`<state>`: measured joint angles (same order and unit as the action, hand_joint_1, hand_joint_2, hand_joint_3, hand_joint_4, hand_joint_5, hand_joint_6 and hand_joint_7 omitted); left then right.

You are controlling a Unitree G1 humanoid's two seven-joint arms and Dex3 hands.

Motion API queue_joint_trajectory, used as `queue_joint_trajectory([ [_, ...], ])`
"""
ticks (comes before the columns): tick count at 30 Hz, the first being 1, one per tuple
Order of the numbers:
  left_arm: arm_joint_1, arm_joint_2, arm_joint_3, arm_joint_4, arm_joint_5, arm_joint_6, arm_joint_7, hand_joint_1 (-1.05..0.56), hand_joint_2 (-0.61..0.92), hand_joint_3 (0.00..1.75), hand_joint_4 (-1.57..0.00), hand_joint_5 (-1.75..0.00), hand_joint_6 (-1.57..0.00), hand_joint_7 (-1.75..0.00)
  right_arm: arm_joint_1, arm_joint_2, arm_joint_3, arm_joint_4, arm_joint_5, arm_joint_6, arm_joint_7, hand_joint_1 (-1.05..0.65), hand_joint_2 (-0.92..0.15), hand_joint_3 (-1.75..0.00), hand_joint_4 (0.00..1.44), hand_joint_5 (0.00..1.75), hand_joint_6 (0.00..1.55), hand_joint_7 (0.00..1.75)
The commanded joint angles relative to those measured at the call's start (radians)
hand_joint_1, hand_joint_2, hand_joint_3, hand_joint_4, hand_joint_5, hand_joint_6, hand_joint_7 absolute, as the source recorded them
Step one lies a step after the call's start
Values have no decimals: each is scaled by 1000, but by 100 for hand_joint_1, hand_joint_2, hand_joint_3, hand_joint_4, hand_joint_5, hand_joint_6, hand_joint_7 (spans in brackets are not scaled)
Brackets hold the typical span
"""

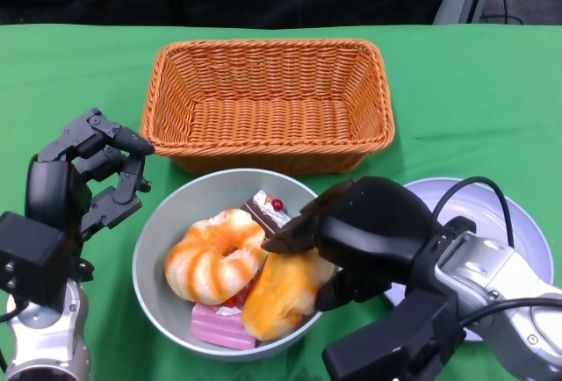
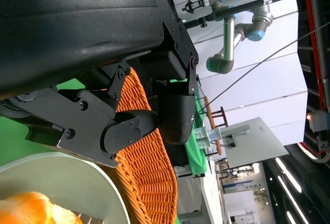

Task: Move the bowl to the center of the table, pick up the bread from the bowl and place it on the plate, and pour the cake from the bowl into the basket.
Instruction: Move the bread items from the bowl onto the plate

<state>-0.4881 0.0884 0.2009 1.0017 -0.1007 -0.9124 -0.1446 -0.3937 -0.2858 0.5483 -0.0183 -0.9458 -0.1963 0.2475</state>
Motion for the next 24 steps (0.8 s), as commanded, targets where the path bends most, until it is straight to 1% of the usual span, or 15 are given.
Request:
queue_joint_trajectory([
  [1, -10, 6, 6, 8, -4, -9, 7, -14, 74, 79, -79, -170, -78, -127, -17, 10, 18, 27, -37, 3, -53, -66, -87, 0, 64, 0, 62, 0],
  [5, -10, 3, 6, 4, -11, -8, -5, -14, 75, 80, -79, -170, -77, -126, -15, 24, 32, 42, -74, 15, -104, -67, -85, 0, 64, 0, 60, 0],
  [9, -11, -3, 10, 3, -29, 1, -19, -13, 75, 79, -79, -170, -77, -125, -11, 32, 44, 52, -105, 28, -139, -70, -88, -1, 63, 0, 57, 0],
  [14, -12, 0, 7, 9, -9, -17, -1, -13, 76, 77, -78, -170, -77, -125, -8, 39, 53, 76, -128, 19, -229, -75, -91, -1, 66, 1, 55, 0],
  [17, -13, 1, 7, 10, -4, -17, 4, -13, 76, 77, -77, -171, -76, -127, -8, 41, 55, 81, -134, 24, -248, -75, -92, -3, 66, 1, 54, 0],
  [20, -14, -1, 10, 11, -15, -11, -7, -12, 76, 78, -77, -172, -76, -128, -10, 44, 57, 88, -127, 24, -253, -73, -92, -2, 67, 1, 57, 1],
  [22, -16, -1, 12, 14, -22, -9, -15, -13, 75, 78, -77, -172, -76, -128, -18, 47, 55, 110, -98, 3, -255, -57, -89, -1, 73, 3, 68, 4],
  [23, -17, -1, 12, 16, -22, -11, -14, -13, 75, 78, -77, -173, -76, -128, -22, 46, 53, 124, -81, -14, -263, -52, -89, 0, 75, 4, 72, 4],
  [24, -17, 1, 11, 19, -17, -15, -9, -13, 75, 78, -78, -173, -76, -128, -27, 43, 53, 138, -68, -31, -272, -42, -90, -1, 81, 5, 78, 5],
])
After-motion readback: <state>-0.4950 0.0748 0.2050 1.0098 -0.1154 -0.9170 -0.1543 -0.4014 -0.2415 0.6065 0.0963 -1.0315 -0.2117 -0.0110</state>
